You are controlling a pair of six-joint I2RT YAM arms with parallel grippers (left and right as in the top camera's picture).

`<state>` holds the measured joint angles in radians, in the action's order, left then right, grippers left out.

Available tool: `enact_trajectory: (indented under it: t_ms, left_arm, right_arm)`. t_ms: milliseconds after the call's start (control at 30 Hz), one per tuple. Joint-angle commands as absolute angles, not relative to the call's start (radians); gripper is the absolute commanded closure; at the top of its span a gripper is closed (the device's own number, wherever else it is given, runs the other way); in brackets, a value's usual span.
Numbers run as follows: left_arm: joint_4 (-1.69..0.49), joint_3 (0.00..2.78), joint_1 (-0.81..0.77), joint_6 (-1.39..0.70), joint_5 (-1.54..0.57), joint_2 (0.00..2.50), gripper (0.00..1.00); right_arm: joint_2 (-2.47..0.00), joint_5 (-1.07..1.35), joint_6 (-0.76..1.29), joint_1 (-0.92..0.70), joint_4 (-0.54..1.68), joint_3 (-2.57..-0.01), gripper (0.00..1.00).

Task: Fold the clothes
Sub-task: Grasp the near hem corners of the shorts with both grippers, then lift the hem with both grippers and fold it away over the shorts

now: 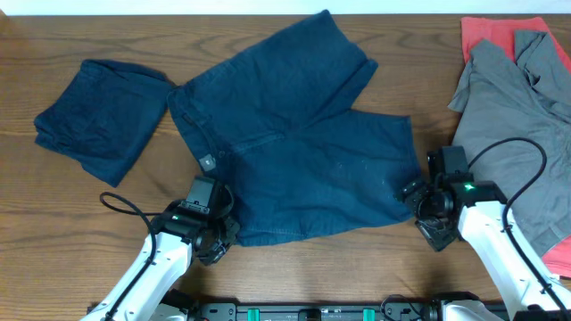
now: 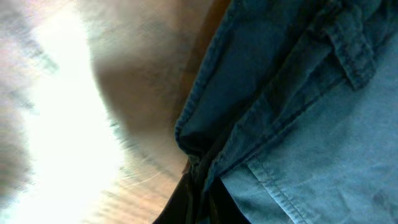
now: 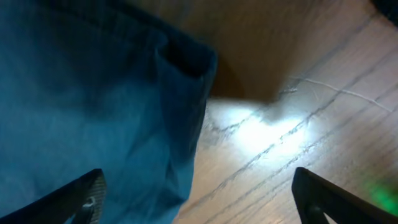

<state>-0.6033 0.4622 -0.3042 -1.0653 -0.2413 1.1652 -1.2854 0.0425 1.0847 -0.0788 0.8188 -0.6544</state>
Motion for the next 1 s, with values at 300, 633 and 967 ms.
enact_trajectory:
  t_ms: [300, 633, 967]
  left_arm:
    - [-0.672, 0.457, -0.307, -0.996, -0.252, 1.172, 0.94]
    - [-0.698, 0.459, -0.307, -0.883, -0.309, 1.123, 0.94]
    - [-0.868, 0.517, -0.307, -0.796, -0.302, 0.942, 0.94]
  right_arm:
    - [-1.281, -0.003, 1.159, -0.058, 0.663, -0.537, 0.37]
    - [-1.281, 0.004, 1.081, -0.059, 0.624, -0.524, 0.99]
    - [-1.175, -0.070, 0.868, -0.057, 0.879, -0.739, 0.99]
